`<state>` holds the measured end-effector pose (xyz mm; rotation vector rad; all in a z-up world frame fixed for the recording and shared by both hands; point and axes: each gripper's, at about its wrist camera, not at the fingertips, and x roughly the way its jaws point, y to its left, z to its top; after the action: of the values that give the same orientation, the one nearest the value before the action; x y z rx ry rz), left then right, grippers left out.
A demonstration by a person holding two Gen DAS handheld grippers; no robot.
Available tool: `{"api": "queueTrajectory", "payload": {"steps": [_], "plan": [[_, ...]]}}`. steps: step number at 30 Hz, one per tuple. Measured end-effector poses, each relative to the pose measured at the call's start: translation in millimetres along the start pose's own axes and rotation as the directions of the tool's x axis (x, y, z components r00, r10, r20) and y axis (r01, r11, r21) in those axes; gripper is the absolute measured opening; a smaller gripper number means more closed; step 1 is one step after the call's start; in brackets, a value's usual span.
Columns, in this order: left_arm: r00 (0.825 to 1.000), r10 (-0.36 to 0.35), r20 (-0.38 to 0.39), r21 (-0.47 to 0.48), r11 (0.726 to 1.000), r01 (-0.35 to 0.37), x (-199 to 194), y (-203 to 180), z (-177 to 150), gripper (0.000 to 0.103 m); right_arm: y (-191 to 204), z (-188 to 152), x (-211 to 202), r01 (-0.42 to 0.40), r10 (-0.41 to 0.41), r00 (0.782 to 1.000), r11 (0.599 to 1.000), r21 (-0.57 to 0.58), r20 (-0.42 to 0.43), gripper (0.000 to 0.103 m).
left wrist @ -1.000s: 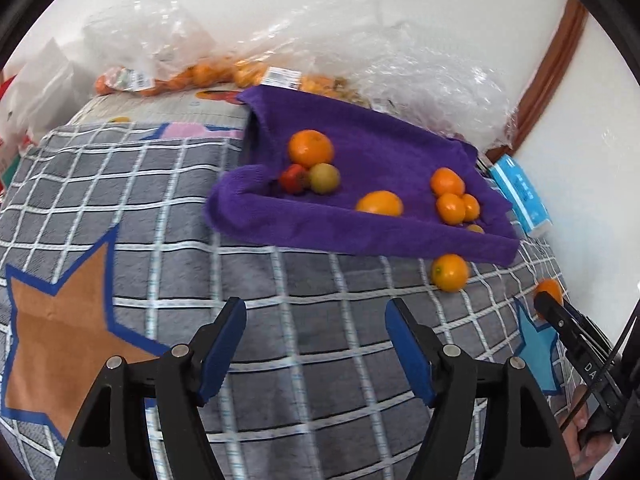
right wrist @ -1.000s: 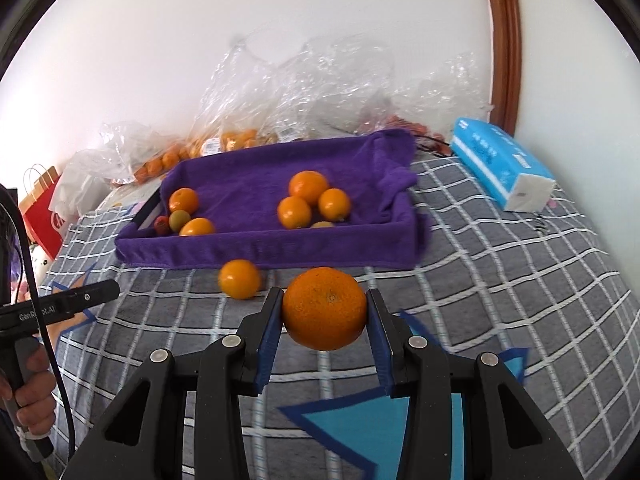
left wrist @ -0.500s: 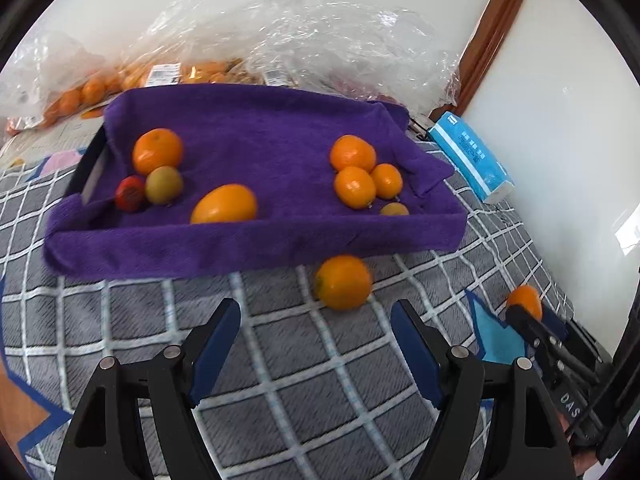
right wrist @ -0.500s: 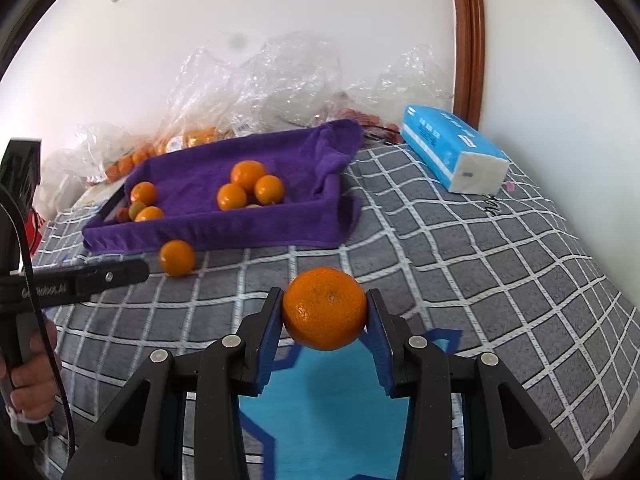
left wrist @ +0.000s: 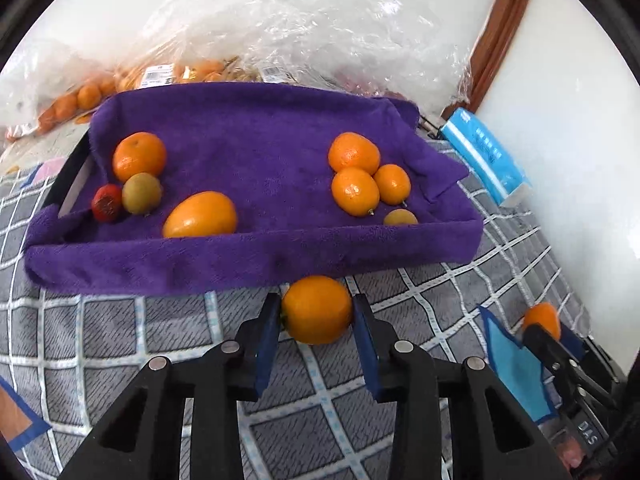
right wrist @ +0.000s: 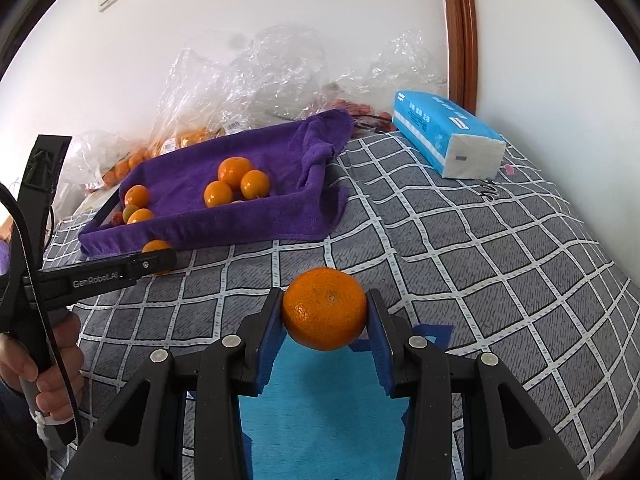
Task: Organize fruits
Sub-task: 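Close the right tool on an orange while the left tool grasps another orange, then carry both held oranges over the purple towel tray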
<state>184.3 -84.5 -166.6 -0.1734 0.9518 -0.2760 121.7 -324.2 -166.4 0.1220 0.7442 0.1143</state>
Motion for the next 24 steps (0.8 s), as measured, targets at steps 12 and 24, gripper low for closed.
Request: {"api": "queueTrajectory", "payload": {"steps": [12,24], "plan": [[0.999,0.007,0.047,-0.081,0.997,-0.003,-60.3,51.9,-17.0,0.034,29.8,16.4,-14.2,-0.011,0.011,1.0,1.0,-0.008,0.004,0.041],[0.993,0.008,0.114,-0.115,0.993,0.005,-105.2,90.1,-19.1,0.034,56.4,44.0,-29.9,-0.023,0.022,0.999,0.999,0.037,0.036,0.041]]}}
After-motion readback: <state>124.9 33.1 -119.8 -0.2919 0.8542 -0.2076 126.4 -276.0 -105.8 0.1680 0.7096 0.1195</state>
